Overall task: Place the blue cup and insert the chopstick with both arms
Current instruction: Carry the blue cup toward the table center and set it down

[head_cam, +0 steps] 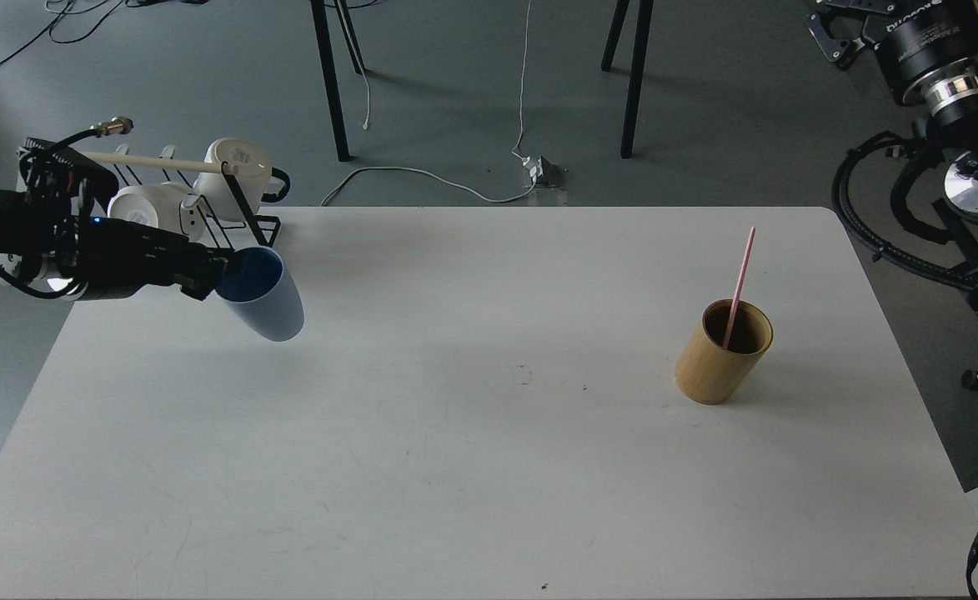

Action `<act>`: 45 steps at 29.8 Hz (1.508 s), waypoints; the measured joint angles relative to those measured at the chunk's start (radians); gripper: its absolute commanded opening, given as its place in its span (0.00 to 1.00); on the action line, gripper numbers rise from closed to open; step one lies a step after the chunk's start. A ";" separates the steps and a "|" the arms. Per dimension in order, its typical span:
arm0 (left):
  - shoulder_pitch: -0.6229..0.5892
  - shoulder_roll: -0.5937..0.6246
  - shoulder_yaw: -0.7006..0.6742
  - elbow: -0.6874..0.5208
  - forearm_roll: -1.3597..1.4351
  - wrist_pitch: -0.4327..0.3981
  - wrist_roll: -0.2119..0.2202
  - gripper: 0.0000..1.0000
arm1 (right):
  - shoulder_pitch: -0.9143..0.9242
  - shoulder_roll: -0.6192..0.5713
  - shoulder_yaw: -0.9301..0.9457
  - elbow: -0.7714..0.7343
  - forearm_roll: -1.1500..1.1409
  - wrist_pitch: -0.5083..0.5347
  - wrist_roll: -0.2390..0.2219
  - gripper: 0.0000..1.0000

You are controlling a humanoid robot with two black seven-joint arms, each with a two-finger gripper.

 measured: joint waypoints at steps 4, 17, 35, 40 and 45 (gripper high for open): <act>-0.045 -0.118 0.000 -0.068 0.054 -0.027 0.073 0.05 | 0.001 0.000 0.000 0.002 0.000 0.000 0.000 1.00; -0.043 -0.426 0.133 -0.080 0.215 -0.029 0.234 0.05 | 0.004 -0.053 0.001 0.009 0.000 0.000 0.000 1.00; 0.026 -0.583 0.135 0.063 0.202 -0.029 0.306 0.23 | 0.034 -0.081 0.000 0.010 0.000 0.000 -0.003 1.00; 0.023 -0.582 0.122 0.062 0.166 -0.029 0.307 0.46 | 0.031 -0.081 -0.001 0.010 0.000 0.000 -0.003 1.00; 0.010 -0.572 0.082 0.059 0.084 -0.029 0.306 0.50 | 0.013 -0.081 -0.003 0.015 0.000 0.000 -0.003 1.00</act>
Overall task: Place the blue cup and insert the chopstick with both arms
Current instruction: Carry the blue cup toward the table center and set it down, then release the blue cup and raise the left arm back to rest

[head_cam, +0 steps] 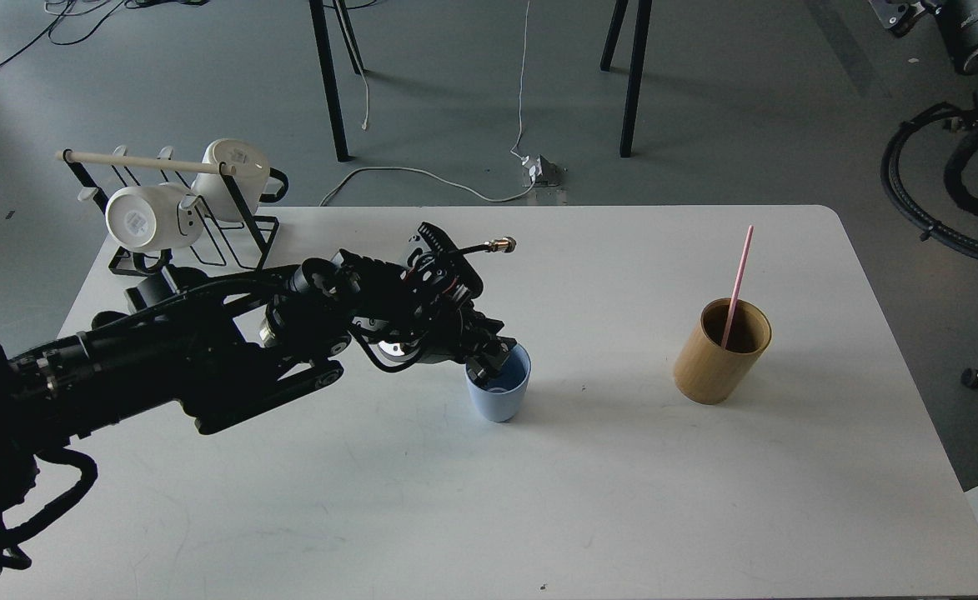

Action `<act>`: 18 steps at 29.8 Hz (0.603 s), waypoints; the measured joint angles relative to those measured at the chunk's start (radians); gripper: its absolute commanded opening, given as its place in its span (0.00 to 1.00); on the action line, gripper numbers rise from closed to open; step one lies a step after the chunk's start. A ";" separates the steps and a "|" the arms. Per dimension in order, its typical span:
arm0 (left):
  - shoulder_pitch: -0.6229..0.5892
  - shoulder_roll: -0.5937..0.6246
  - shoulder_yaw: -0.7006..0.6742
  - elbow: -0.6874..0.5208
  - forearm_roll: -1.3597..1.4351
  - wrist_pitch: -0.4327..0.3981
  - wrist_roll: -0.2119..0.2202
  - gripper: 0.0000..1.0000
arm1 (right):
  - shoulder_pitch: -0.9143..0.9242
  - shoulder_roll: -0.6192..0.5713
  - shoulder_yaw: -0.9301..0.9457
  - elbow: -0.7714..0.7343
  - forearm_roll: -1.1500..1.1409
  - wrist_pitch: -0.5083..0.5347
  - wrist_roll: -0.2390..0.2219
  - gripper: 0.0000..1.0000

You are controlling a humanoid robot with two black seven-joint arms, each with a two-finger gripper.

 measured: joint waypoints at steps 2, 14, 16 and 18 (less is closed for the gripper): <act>0.000 0.005 -0.019 0.000 -0.014 0.000 -0.004 0.51 | -0.019 0.000 -0.011 0.017 0.000 0.000 0.001 1.00; 0.040 0.062 -0.391 0.049 -0.530 0.000 0.005 0.99 | -0.099 -0.205 -0.160 0.302 -0.050 -0.142 0.002 1.00; 0.052 0.077 -0.430 0.060 -0.728 0.000 0.005 0.99 | -0.102 -0.264 -0.203 0.375 -0.095 -0.199 0.002 1.00; 0.062 0.098 -0.451 0.066 -0.931 0.001 0.000 0.99 | -0.103 -0.314 -0.241 0.440 -0.154 -0.249 0.002 1.00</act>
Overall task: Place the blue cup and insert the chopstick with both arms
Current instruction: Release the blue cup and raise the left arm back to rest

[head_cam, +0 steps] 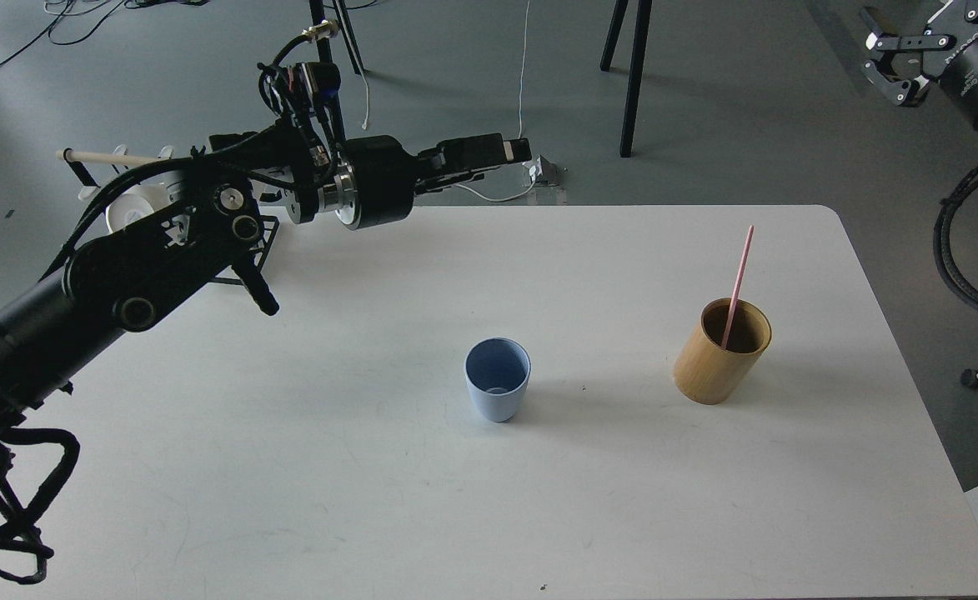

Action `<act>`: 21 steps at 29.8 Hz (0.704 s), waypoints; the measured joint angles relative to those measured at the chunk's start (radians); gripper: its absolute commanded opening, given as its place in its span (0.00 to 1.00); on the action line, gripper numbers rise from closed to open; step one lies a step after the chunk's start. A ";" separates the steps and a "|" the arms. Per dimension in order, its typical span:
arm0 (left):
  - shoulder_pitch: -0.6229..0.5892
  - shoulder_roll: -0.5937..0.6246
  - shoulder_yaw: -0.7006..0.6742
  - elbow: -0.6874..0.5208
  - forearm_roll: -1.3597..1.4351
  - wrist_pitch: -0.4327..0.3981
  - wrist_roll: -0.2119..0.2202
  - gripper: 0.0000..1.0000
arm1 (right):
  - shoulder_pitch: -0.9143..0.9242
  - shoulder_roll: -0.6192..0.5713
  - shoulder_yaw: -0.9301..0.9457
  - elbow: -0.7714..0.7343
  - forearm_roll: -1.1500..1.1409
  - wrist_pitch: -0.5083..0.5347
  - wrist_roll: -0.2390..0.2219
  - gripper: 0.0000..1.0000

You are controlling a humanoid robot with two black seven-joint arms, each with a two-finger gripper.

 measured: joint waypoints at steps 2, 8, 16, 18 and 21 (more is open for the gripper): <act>0.006 0.030 -0.012 0.005 -0.220 0.000 -0.006 0.99 | -0.002 -0.054 -0.036 0.063 -0.076 -0.043 0.000 0.99; 0.043 0.074 -0.019 0.090 -0.800 0.001 -0.035 1.00 | -0.011 -0.165 -0.137 0.195 -0.358 -0.129 0.001 0.99; 0.116 0.076 -0.112 0.267 -1.153 0.000 -0.104 1.00 | -0.013 -0.258 -0.219 0.319 -0.648 -0.206 -0.002 0.99; 0.136 0.075 -0.138 0.293 -1.237 0.000 -0.104 1.00 | -0.013 -0.263 -0.235 0.333 -0.669 -0.207 -0.006 0.99; 0.170 0.073 -0.150 0.306 -1.324 0.000 -0.103 1.00 | -0.010 -0.263 -0.269 0.353 -0.734 -0.207 -0.010 0.99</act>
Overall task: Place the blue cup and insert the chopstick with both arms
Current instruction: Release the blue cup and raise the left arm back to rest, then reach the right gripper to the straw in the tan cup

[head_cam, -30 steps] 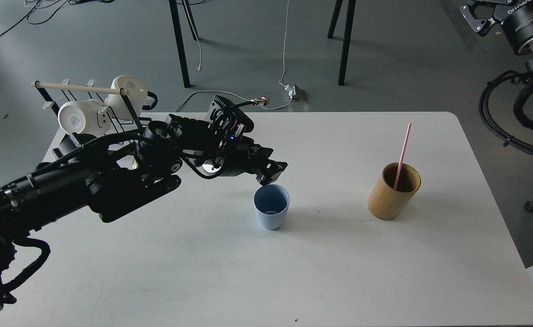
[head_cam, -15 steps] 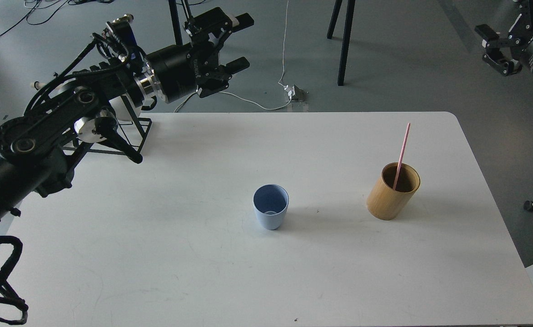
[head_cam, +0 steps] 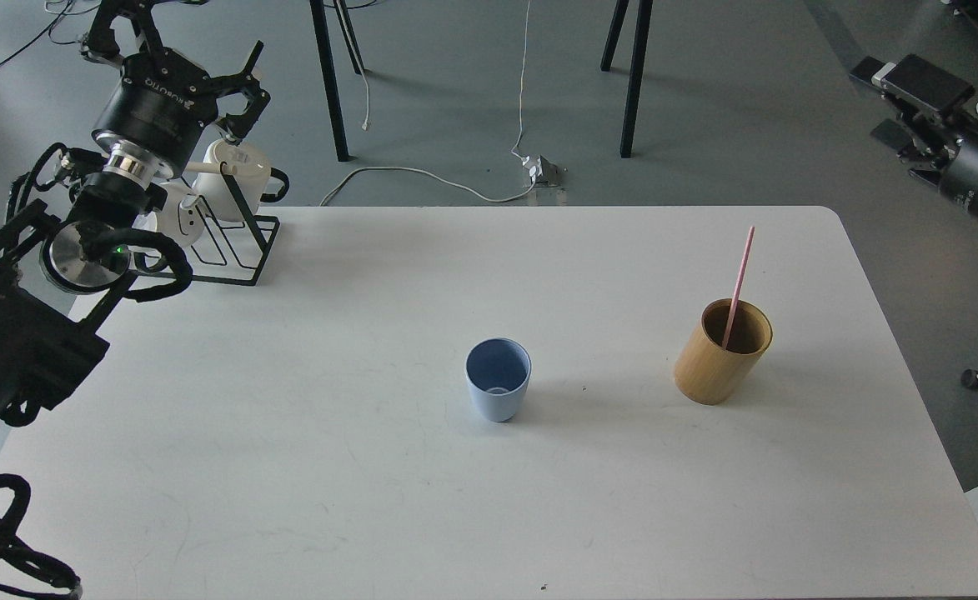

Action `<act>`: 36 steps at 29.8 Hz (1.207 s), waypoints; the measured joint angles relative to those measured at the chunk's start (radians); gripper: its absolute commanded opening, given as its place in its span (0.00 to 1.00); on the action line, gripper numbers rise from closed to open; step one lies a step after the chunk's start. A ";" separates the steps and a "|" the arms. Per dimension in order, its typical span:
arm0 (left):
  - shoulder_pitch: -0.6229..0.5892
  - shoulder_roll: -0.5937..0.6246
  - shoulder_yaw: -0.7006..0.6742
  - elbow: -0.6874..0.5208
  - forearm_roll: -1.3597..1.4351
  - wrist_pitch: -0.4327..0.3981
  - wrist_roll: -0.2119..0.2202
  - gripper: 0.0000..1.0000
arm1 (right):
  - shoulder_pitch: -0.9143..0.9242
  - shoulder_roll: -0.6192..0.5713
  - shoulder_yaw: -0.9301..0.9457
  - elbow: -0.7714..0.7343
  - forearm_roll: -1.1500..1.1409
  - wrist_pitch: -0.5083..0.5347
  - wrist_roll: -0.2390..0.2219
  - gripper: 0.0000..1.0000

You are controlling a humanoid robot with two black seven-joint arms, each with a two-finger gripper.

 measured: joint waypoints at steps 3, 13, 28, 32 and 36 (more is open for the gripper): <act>0.030 -0.001 -0.002 0.003 -0.032 0.000 0.000 1.00 | 0.001 0.005 -0.019 0.011 -0.099 -0.005 -0.001 0.99; 0.043 -0.007 0.003 0.046 -0.035 0.000 0.001 1.00 | -0.016 0.098 -0.164 -0.028 -0.357 -0.099 0.000 0.98; 0.030 -0.011 0.000 0.074 -0.035 0.000 0.000 1.00 | -0.007 0.295 -0.291 -0.174 -0.528 -0.107 -0.028 0.32; 0.029 -0.011 0.000 0.075 -0.034 0.000 -0.001 1.00 | -0.004 0.298 -0.303 -0.175 -0.533 -0.105 -0.039 0.32; 0.029 -0.012 0.005 0.093 -0.034 0.000 -0.001 1.00 | -0.006 0.296 -0.304 -0.179 -0.552 -0.104 -0.042 0.29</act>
